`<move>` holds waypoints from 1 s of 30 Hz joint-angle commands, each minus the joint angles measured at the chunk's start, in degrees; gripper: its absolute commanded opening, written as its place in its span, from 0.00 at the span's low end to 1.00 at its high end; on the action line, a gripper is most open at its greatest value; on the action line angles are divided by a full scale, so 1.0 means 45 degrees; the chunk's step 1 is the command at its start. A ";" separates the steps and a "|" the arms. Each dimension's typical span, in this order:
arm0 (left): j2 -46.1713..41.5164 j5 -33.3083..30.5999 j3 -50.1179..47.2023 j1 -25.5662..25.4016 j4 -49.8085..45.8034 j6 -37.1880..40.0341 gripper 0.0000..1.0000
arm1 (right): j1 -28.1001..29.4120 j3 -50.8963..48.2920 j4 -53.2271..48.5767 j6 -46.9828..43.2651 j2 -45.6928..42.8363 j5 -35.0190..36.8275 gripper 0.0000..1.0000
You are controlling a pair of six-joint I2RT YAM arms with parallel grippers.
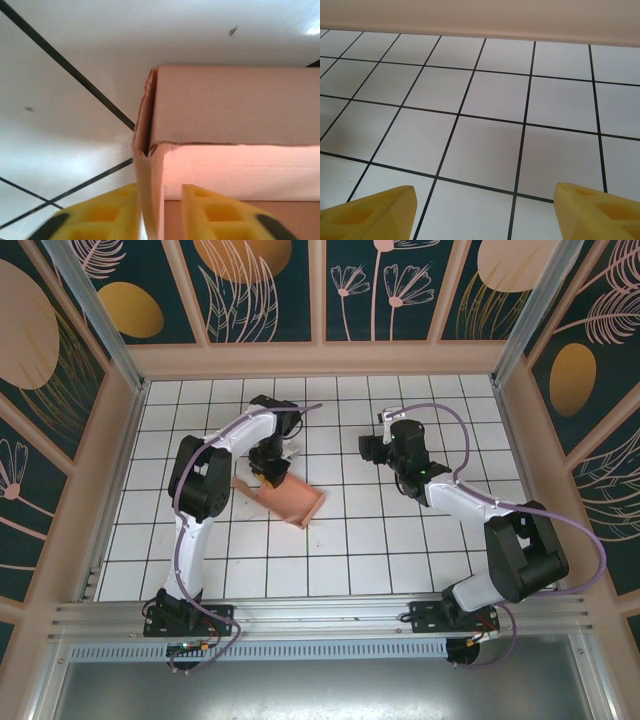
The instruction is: Fold the paper box
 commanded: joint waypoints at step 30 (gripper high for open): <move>-1.5718 -0.6471 -1.2261 0.1382 1.2450 -0.5497 0.99 | 0.4282 0.5433 -0.2334 -0.0841 0.5376 -0.1094 0.81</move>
